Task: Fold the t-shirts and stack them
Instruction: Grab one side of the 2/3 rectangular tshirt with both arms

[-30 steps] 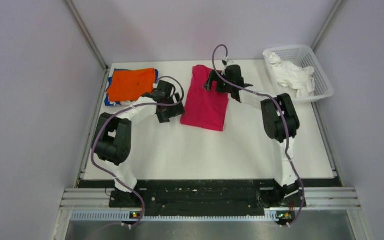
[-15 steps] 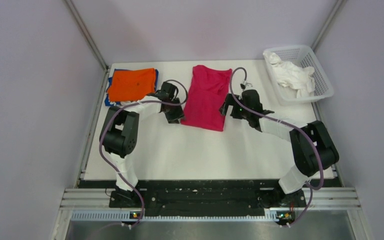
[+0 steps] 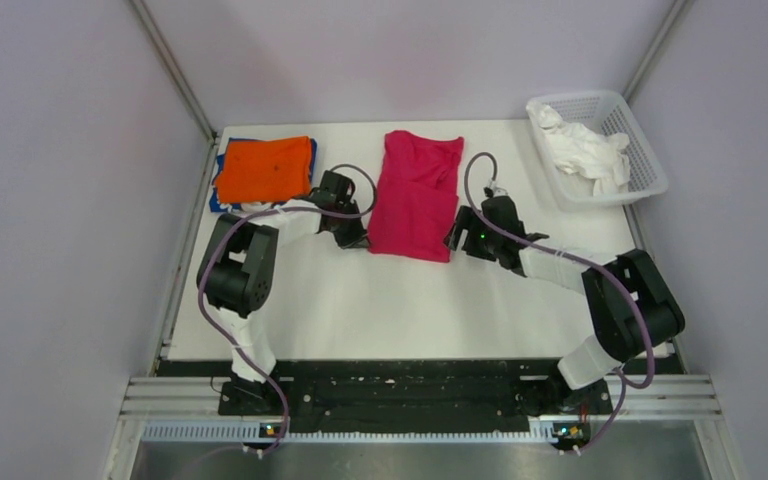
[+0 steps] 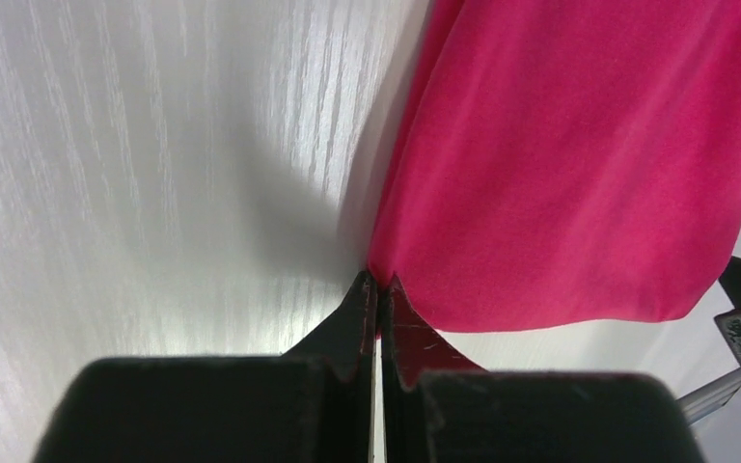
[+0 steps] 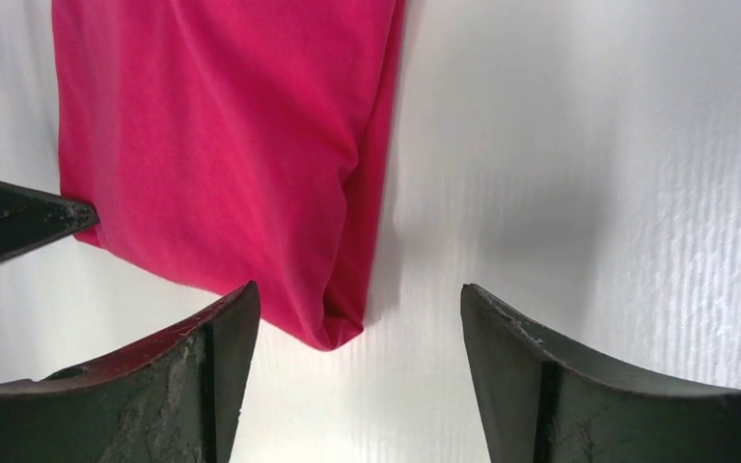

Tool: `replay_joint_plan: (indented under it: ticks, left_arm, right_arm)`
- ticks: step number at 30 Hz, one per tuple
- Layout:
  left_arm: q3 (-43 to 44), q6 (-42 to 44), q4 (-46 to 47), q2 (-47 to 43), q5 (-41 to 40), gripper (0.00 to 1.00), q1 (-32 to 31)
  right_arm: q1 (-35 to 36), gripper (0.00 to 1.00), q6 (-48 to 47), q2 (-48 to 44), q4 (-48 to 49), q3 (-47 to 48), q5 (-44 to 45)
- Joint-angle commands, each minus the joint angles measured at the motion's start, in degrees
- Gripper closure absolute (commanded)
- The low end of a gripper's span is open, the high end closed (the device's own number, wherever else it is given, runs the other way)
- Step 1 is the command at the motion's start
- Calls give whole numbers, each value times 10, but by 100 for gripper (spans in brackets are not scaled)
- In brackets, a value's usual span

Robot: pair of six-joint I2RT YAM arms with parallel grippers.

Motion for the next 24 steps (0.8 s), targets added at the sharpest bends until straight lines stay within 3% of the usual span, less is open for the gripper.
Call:
replay_joint_plan:
  ticks: [1, 8, 24]
  left_arm:
    - [-49, 2, 12, -42, -20, 100, -3]
    - [-84, -10, 30, -61, -12, 100, -6]
    - [-109, -19, 45, -74, -10, 100, -7]
  right_arm:
    - [29, 29, 20, -13, -4, -10, 5]
    - [46, 50, 34, 26, 21, -8, -21]
    - [72, 59, 58, 30, -21, -23, -14]
